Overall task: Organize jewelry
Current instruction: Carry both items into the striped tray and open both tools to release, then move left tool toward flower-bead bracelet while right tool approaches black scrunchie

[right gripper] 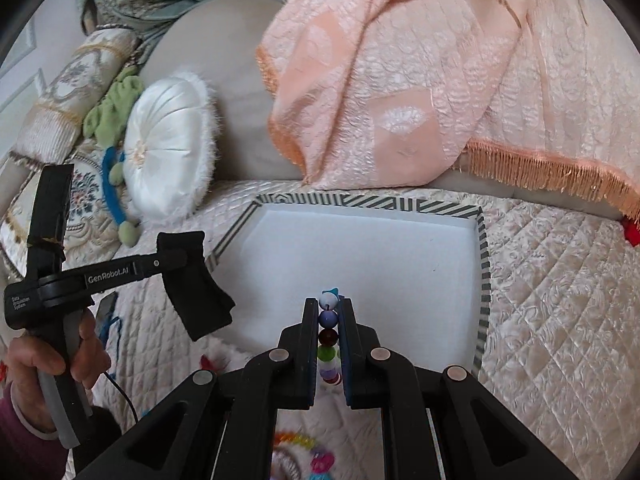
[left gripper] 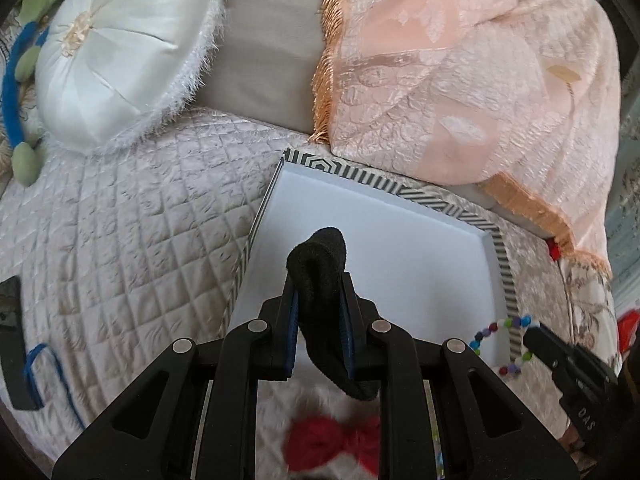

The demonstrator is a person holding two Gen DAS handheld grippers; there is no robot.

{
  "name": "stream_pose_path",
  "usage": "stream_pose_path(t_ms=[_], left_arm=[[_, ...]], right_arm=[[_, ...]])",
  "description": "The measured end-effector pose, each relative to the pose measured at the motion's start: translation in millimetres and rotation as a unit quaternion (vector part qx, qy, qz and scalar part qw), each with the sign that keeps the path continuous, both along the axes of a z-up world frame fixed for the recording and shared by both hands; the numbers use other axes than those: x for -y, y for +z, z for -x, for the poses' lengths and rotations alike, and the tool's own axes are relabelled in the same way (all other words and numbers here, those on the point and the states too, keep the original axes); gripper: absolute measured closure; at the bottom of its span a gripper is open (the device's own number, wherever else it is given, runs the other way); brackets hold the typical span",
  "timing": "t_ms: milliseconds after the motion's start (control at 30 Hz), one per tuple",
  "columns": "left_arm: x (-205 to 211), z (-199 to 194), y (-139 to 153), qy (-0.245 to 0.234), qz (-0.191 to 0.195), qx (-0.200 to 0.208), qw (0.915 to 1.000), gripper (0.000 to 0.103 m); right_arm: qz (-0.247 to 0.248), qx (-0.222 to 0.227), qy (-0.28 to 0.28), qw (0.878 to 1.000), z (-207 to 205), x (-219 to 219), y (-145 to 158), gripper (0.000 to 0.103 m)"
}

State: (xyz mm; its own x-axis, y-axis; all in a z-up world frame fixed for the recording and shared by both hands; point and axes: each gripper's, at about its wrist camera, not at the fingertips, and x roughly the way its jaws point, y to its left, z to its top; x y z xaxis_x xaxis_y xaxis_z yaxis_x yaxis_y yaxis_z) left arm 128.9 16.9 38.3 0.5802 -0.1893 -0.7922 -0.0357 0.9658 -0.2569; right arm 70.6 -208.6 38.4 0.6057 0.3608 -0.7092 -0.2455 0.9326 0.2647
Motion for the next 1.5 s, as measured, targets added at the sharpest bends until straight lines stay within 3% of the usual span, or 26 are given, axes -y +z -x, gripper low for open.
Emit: stream_pose_path(t_ms=[267,433,467,567,633,700,1200,1500], left_arm=[[-3,-22,-42,0.022,-0.031,-0.038,0.9986,0.086],[-2,-19,-50,0.019,-0.037,-0.048,0.9980,0.084],[-1,-18,-51,0.018,-0.039,-0.049,0.9979,0.082],[3,-14,-49,0.012,-0.045,-0.050,0.9977,0.055],[2,-9,-47,0.012,-0.042,-0.045,0.9980,0.045],[0,-3,-45,0.012,-0.043,-0.043,0.9981,0.044],[-8,82,-12,0.003,-0.087,-0.006,0.9962,0.044],[-25,132,5,0.005,-0.070,0.007,0.9975,0.044]], right_arm=[[0.006,-0.063,-0.043,0.997,-26,32,-49,0.094],[0.029,-0.088,-0.071,0.993,-23,49,-63,0.094],[0.030,-0.092,-0.074,0.992,-22,51,-63,0.094],[0.025,-0.099,-0.071,0.992,-20,54,-64,0.094],[0.038,-0.094,-0.068,0.992,-12,53,-62,0.084],[0.033,-0.087,-0.059,0.994,-3,53,-57,0.068],[0.017,-0.031,-0.039,0.999,69,13,-7,0.068],[0.011,-0.013,-0.034,0.999,111,-3,9,0.067]])
